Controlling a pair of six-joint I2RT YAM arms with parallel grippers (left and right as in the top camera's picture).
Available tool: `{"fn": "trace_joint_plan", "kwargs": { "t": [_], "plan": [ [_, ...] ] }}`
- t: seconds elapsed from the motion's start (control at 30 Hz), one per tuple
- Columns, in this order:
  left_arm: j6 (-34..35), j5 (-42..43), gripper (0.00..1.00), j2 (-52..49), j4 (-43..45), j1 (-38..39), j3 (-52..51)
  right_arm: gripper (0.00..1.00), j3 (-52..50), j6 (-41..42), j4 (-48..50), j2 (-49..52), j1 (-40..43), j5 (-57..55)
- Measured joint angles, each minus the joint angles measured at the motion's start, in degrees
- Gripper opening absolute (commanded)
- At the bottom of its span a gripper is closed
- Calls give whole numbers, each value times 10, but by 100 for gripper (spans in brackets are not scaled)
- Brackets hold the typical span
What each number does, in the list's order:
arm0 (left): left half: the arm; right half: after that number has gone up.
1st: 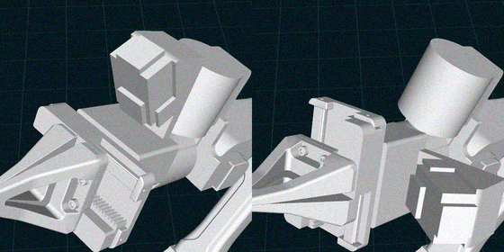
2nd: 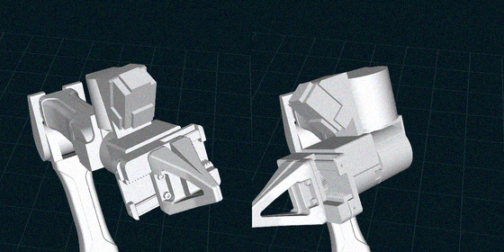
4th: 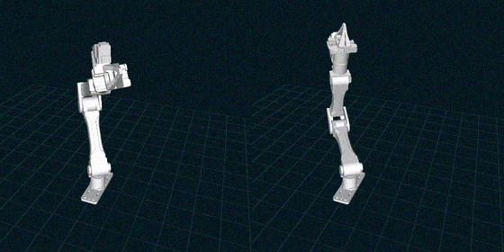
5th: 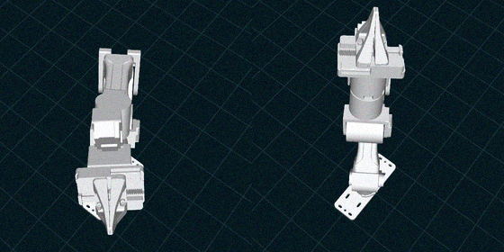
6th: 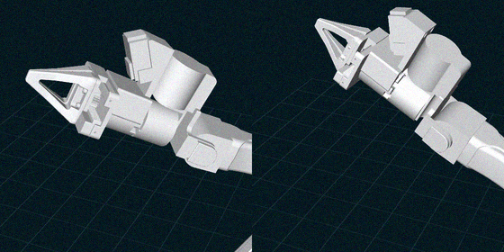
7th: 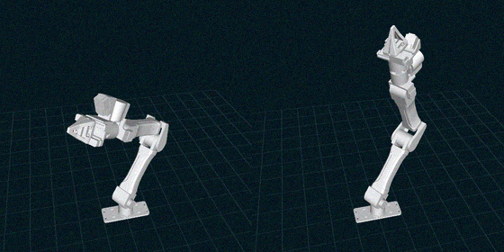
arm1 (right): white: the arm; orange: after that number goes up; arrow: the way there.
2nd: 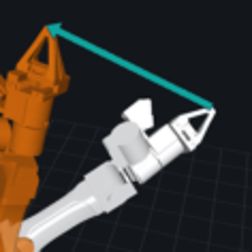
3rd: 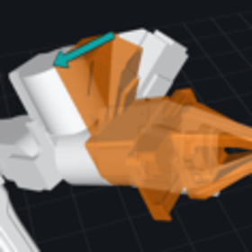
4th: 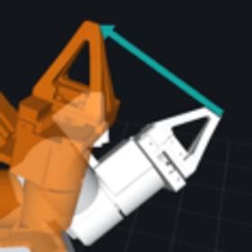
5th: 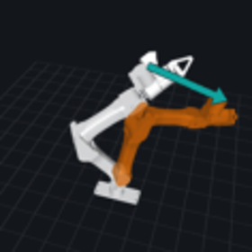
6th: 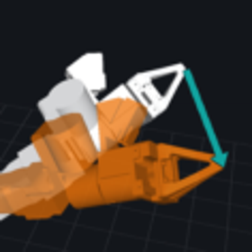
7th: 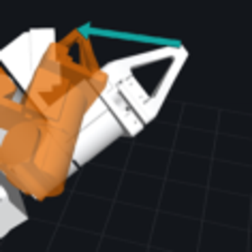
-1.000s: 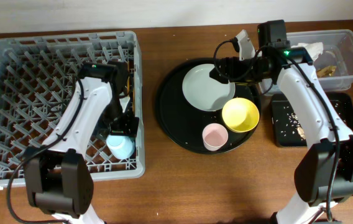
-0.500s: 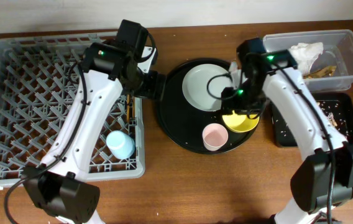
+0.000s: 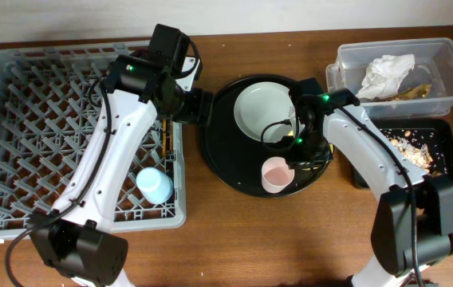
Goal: Sort waste into correct bins and load items into the dishwasher rack
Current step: 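Grasp the pink cup with the right gripper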
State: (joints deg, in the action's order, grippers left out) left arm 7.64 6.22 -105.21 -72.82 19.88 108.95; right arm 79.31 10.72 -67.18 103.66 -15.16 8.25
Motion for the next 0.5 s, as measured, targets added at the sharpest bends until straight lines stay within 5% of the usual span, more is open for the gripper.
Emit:
{"fn": "trace_joint_plan", "kwargs": {
  "t": [0.13,0.23,0.4,0.5],
  "plan": [
    [0,0,85,0,0,0,0,27,-11,0,11,0,0,2],
    [0,0,86,0,0,0,0,4,-30,0,28,0,0,10],
    [4,10,96,0,0,0,0,4,-30,-5,54,0,0,57],
    [1,70,99,0,0,-4,0,4,-24,-58,89,-6,19,209]
  ]
}}
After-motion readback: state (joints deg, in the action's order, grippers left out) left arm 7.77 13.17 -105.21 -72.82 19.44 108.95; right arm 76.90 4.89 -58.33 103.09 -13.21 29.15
